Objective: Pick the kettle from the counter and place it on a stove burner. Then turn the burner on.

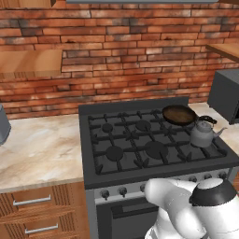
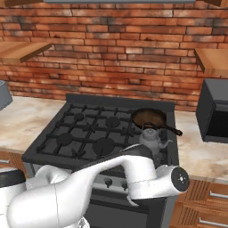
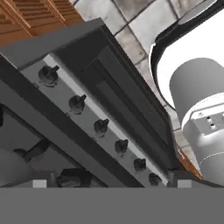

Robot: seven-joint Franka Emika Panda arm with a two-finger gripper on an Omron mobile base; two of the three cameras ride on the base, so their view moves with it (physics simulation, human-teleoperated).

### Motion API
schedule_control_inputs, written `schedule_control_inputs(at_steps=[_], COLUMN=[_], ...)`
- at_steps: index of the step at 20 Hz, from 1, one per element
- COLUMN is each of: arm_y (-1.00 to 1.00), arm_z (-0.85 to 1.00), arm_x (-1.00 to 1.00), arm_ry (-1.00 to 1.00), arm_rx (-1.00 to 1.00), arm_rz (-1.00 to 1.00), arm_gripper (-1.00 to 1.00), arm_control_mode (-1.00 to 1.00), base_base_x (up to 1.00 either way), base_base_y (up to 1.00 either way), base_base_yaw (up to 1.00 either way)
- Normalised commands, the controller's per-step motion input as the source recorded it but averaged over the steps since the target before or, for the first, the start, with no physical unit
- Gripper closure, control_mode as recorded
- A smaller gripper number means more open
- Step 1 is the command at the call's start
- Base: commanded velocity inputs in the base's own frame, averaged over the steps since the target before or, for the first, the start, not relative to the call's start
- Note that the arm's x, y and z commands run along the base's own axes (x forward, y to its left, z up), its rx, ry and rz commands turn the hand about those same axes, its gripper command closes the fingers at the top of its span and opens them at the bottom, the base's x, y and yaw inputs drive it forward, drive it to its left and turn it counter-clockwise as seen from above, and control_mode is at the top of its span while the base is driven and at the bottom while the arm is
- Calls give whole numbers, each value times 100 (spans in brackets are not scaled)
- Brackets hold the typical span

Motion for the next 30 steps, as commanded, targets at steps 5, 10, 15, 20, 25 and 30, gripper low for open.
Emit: schedule_control_inputs(at_steps=[5, 10, 15, 20, 25, 30], arm_y=[-17, 0, 7, 3, 11, 2], arm_z=[-33, -43, -36, -48, -66, -20], arm_x=[-50, -11, 5, 19, 31, 11], arm_ry=[0, 0, 0, 0, -4, -5], arm_rx=[52, 37, 9, 2, 0, 0], arm_rz=[-36, -35, -21, -17, -16, -7], arm_gripper=[-100, -100, -100, -100, -100, -100], arm_control_mode=[-100, -100, -100, -100, -100, -100], base_base_x=[0, 0, 0, 0, 0, 0], base_base_y=[0, 0, 0, 0, 0, 0], base_base_yaw=[0, 0, 0, 0, 0, 0])
